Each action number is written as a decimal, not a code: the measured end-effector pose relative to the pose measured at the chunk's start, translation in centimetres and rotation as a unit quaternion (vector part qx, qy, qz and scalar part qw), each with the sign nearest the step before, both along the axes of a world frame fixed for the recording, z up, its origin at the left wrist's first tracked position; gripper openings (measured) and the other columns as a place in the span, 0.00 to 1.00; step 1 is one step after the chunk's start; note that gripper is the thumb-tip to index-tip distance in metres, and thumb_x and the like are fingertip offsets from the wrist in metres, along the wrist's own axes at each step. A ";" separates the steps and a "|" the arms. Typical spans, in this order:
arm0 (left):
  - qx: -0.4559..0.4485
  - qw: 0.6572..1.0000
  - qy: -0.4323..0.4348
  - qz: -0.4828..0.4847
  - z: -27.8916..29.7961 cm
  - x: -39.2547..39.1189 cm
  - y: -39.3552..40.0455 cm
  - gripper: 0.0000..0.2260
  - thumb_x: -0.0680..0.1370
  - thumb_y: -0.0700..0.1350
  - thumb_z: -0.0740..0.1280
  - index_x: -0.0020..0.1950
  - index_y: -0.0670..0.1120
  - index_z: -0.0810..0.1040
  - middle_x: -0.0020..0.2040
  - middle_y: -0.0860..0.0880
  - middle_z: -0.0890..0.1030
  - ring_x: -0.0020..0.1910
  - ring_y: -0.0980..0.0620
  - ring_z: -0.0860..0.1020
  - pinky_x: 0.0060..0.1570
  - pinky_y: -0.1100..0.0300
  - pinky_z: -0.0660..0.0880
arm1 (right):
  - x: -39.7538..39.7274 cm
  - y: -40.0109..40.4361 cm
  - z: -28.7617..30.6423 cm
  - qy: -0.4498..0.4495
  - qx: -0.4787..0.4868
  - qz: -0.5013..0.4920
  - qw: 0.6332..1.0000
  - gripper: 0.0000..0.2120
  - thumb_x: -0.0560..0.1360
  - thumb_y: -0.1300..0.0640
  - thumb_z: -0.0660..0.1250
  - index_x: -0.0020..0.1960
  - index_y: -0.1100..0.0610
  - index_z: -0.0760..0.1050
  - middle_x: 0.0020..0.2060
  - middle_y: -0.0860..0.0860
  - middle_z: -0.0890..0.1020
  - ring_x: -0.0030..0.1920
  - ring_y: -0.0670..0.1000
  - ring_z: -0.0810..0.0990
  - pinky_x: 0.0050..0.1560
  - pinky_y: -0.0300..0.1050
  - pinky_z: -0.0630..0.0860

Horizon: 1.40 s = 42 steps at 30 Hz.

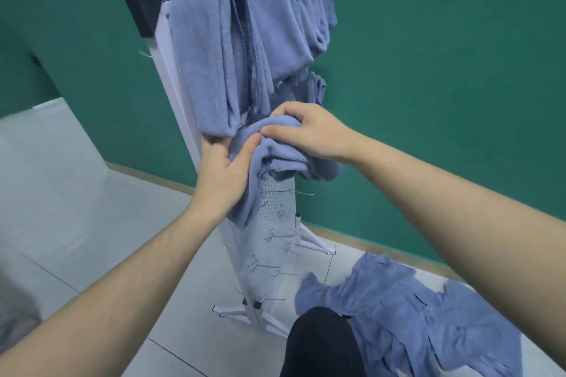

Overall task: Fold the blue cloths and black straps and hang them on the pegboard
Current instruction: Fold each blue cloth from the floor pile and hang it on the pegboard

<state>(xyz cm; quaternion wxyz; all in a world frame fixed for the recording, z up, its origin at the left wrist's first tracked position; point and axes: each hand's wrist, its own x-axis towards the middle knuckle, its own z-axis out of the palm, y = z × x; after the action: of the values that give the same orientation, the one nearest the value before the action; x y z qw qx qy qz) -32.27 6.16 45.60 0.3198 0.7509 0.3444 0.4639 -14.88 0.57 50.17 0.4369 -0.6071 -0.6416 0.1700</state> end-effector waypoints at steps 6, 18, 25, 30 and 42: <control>-0.051 0.996 -0.072 -0.026 1.9 1.5 0.6 0.13 0.83 0.51 0.64 0.65 0.50 0.80 0.58 0.57 0.83 0.57 0.68 0.78 0.58 0.70 0.74 | 0.7 2.8 1.3 0.064 0.012 0.027 0.997 0.04 0.77 0.55 0.71 0.49 0.56 0.82 0.41 0.43 0.84 0.40 0.37 0.80 0.45 0.30 0.75; -0.158 0.972 -0.167 0.048 2.2 1.7 1.4 0.11 0.80 0.57 0.66 0.54 0.53 0.83 0.49 0.56 0.86 0.51 0.58 0.83 0.56 0.57 0.78 | -0.3 7.1 0.2 0.315 -0.169 0.091 0.930 0.15 0.75 0.53 0.72 0.55 0.64 0.81 0.52 0.60 0.85 0.55 0.58 0.84 0.62 0.54 0.79; -0.221 0.945 -0.237 0.049 2.2 2.4 0.6 0.10 0.76 0.47 0.69 0.56 0.49 0.83 0.50 0.52 0.86 0.50 0.54 0.84 0.50 0.58 0.79 | -0.9 7.1 -1.9 0.394 -0.268 0.149 0.867 0.08 0.74 0.58 0.67 0.36 0.58 0.75 0.37 0.58 0.79 0.39 0.55 0.79 0.51 0.48 0.77; -0.269 0.912 -0.302 0.074 2.2 2.7 0.6 0.08 0.76 0.41 0.71 0.54 0.43 0.83 0.46 0.48 0.86 0.41 0.55 0.83 0.40 0.62 0.79 | -1.0 7.0 -2.6 0.327 -0.116 0.050 0.936 0.03 0.78 0.58 0.68 0.51 0.55 0.79 0.46 0.53 0.85 0.46 0.48 0.83 0.51 0.43 0.79; -0.273 0.921 -0.261 0.095 1.8 3.9 0.6 0.13 0.73 0.50 0.70 0.53 0.45 0.83 0.49 0.48 0.86 0.47 0.49 0.83 0.57 0.46 0.81 | -0.2 4.0 -5.6 0.166 0.138 0.036 0.976 0.11 0.81 0.60 0.65 0.58 0.46 0.77 0.56 0.43 0.82 0.56 0.40 0.79 0.63 0.39 0.73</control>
<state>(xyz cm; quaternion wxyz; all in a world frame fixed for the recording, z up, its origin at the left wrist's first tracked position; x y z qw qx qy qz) -28.38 6.74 47.44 0.5449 0.4507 0.4320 0.5597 -15.09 4.58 44.56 0.6109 -0.4806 -0.5985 0.1938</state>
